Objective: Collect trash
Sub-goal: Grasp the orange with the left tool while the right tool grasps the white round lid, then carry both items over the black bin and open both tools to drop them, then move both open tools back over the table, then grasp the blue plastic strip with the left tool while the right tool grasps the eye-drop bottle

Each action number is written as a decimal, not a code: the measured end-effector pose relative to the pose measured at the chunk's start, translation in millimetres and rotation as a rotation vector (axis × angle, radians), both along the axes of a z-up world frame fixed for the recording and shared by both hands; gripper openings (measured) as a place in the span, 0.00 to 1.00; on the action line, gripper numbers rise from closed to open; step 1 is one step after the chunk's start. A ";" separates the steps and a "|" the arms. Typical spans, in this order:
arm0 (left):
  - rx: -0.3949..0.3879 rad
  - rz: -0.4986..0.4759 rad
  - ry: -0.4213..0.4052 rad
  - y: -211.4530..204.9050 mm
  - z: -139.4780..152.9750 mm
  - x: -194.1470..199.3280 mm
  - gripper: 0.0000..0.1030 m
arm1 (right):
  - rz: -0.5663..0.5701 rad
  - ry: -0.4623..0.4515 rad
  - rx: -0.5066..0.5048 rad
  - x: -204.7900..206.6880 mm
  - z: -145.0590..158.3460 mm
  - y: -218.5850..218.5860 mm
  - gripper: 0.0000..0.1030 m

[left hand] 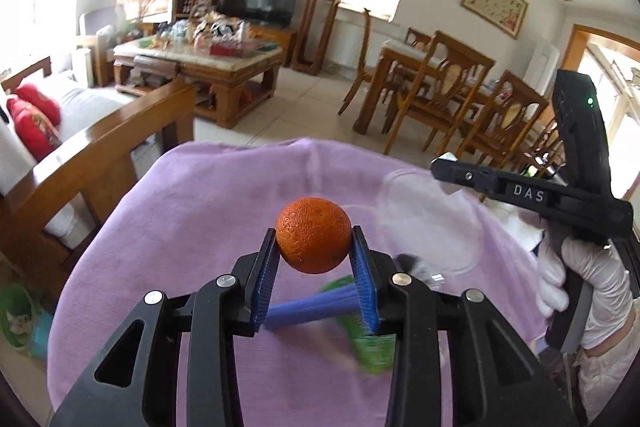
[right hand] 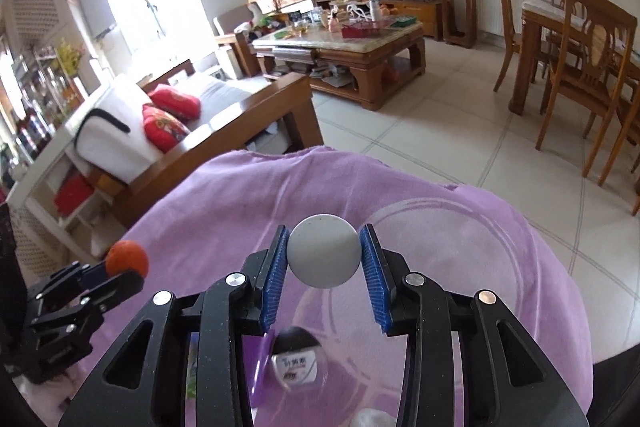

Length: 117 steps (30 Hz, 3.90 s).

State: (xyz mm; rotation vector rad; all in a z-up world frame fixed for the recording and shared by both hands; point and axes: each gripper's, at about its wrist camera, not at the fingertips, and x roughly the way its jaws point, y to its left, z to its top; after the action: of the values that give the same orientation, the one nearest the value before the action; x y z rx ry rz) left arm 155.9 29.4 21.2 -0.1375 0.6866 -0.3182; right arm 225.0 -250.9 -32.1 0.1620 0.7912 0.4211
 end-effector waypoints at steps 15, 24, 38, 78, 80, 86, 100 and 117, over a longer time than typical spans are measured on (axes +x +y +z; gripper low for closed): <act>-0.015 -0.304 -0.138 -191.7 50.6 -70.5 0.35 | -0.262 -0.218 0.194 -171.8 56.4 -217.5 0.36; 0.011 -0.506 -0.134 -311.3 33.3 -98.9 0.35 | -0.508 -0.208 0.249 -267.6 11.2 -366.3 0.36; 0.096 -0.642 -0.063 -410.3 -13.2 -115.4 0.35 | -0.649 -0.131 0.321 -313.6 -65.0 -457.2 0.36; 0.120 -0.585 -0.238 -352.7 30.7 -159.0 0.85 | -0.605 -0.177 0.314 -291.1 -29.8 -385.5 0.60; 0.115 -0.563 -0.237 -333.9 31.3 -156.0 0.85 | -0.579 -0.181 0.305 -283.5 -22.7 -369.1 0.60; 0.108 -0.440 -0.214 -255.6 28.5 -137.6 0.85 | -0.458 -0.183 0.275 -249.3 -1.7 -296.1 0.60; 0.164 -0.213 -0.036 -47.0 -17.8 -50.9 0.85 | -0.100 -0.078 0.111 -158.4 2.7 -73.8 0.60; 0.393 -0.542 0.067 -23.5 -76.5 24.0 0.48 | 0.057 0.060 -0.161 -71.4 -37.2 28.9 0.55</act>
State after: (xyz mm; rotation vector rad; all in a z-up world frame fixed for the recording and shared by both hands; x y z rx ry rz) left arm 179.9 5.9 -55.3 0.4223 0.8352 -0.6903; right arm 153.5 -222.0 -69.3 0.0018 0.8865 0.4059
